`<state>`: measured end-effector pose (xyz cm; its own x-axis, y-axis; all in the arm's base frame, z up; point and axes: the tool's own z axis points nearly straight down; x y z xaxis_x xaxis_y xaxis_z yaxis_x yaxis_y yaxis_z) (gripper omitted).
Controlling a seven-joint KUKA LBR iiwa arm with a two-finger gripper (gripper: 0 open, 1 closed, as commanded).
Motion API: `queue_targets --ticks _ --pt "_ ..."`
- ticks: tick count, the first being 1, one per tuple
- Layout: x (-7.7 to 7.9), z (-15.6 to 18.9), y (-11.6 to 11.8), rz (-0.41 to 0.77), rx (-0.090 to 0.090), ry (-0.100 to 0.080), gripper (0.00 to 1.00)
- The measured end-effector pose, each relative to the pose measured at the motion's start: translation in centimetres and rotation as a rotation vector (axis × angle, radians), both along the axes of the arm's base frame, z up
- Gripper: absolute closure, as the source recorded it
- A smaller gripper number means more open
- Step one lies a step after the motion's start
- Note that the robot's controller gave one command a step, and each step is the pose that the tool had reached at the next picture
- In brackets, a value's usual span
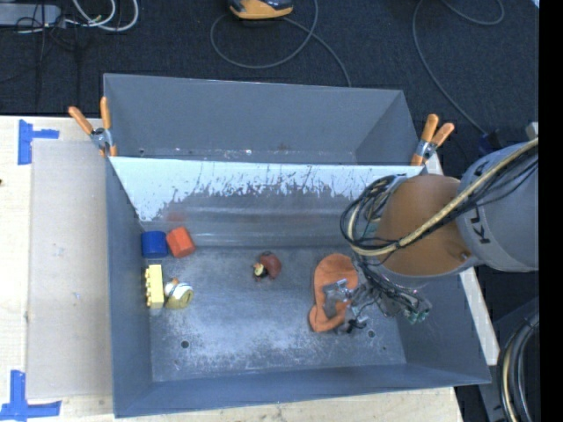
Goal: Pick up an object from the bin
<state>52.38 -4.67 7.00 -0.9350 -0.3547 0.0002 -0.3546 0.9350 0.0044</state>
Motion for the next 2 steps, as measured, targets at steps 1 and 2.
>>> queue_targets --ticks 1,2 --pt "0.0 0.0 0.0 0.001 0.0 0.0 1.0" --pt "-0.4 4.6 0.1 0.007 0.002 0.01 1.0"
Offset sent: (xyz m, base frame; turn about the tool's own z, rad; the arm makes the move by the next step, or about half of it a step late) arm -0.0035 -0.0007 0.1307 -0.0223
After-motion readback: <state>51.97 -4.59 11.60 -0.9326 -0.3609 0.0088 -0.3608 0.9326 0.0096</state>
